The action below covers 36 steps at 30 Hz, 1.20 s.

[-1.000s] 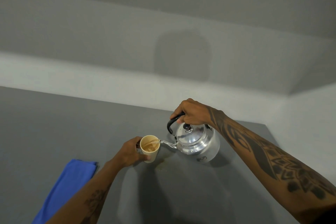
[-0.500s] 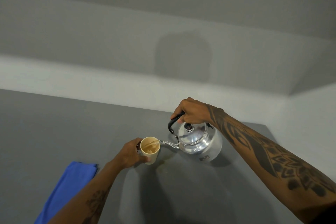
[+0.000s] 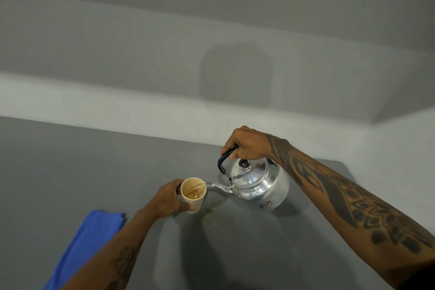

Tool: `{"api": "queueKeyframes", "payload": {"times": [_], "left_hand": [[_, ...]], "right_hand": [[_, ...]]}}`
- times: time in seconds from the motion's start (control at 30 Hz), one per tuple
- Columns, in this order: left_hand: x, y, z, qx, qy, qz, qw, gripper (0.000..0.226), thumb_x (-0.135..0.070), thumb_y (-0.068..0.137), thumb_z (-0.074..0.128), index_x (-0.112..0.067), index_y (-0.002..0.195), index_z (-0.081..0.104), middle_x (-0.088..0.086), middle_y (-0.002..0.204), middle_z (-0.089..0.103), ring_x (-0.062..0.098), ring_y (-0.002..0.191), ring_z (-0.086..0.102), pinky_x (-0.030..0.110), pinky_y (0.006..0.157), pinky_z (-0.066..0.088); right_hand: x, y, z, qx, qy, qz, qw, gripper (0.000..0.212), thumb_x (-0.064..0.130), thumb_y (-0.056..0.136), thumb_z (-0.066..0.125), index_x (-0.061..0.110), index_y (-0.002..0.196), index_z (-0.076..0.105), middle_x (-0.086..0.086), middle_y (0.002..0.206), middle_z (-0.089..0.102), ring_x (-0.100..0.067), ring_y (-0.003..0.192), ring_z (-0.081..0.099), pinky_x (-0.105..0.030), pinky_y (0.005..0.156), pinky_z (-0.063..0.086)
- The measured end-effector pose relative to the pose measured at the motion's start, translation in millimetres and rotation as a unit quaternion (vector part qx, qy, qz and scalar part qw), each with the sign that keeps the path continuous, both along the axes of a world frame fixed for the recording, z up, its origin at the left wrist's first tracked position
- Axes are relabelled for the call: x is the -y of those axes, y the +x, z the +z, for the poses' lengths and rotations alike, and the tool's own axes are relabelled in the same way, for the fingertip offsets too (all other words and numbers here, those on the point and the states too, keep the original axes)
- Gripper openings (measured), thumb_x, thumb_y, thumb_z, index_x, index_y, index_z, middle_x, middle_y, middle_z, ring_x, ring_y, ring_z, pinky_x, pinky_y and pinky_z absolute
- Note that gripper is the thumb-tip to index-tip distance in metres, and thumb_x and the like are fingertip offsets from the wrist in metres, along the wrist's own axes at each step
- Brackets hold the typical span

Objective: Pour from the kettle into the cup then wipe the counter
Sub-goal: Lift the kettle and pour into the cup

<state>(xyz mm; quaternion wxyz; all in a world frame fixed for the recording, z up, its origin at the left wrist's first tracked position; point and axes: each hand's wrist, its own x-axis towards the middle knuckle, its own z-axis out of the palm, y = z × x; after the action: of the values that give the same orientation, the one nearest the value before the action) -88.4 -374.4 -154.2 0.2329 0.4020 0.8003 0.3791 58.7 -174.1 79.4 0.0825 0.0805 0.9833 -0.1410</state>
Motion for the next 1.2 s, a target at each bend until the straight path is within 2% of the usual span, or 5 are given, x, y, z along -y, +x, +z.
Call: {"api": "queueKeyframes", "payload": {"times": [0.8,0.93,1.03,1.13,1.2], "left_hand": [[2,7,11,-0.001,-0.019,0.005,1.000,0.070,-0.039,0.058,0.088,-0.031,0.117,0.051,-0.010,0.113,0.062,0.009,0.099,0.061,0.023,0.084,0.051],[4,10,15,0.013,-0.027,0.011,0.999,0.071,-0.041,0.055,0.088,-0.033,0.115,0.051,-0.009,0.112,0.063,0.006,0.098,0.061,0.022,0.082,0.050],[4,9,24,0.006,-0.055,-0.001,0.998,0.080,-0.047,0.053,0.086,-0.029,0.120,0.049,-0.004,0.120,0.061,0.015,0.106,0.061,0.030,0.089,0.053],[0,2,46,-0.021,-0.115,-0.016,0.993,0.096,-0.032,0.056,0.090,-0.016,0.135,0.040,0.005,0.131,0.054,0.023,0.116,0.055,0.034,0.096,0.049],[-9,-2,72,-0.045,-0.135,-0.008,0.990,0.095,-0.022,0.060,0.089,-0.014,0.139,0.037,0.009,0.135,0.050,0.023,0.117,0.052,0.034,0.097,0.047]], "right_hand": [[-8,1,-6,-0.010,-0.017,0.000,1.000,0.029,0.011,0.081,0.069,0.017,0.110,0.072,-0.004,0.110,0.074,-0.019,0.099,0.067,-0.040,0.093,0.054],[-14,11,-14,-0.026,-0.047,-0.010,0.998,0.030,0.011,0.081,0.070,0.018,0.110,0.071,-0.003,0.107,0.074,-0.015,0.096,0.066,-0.032,0.091,0.052],[-21,21,-22,-0.044,-0.086,-0.036,0.995,0.028,0.011,0.081,0.070,0.017,0.108,0.072,-0.002,0.101,0.073,-0.014,0.090,0.063,-0.024,0.084,0.049],[-29,29,-28,-0.060,-0.105,-0.061,0.991,0.021,0.013,0.081,0.070,0.013,0.102,0.072,-0.005,0.091,0.071,-0.015,0.081,0.060,-0.023,0.074,0.046],[-35,34,-32,-0.073,-0.115,-0.079,0.988,0.017,0.015,0.081,0.071,0.010,0.097,0.071,-0.010,0.090,0.071,-0.014,0.077,0.058,-0.024,0.071,0.044]]}}
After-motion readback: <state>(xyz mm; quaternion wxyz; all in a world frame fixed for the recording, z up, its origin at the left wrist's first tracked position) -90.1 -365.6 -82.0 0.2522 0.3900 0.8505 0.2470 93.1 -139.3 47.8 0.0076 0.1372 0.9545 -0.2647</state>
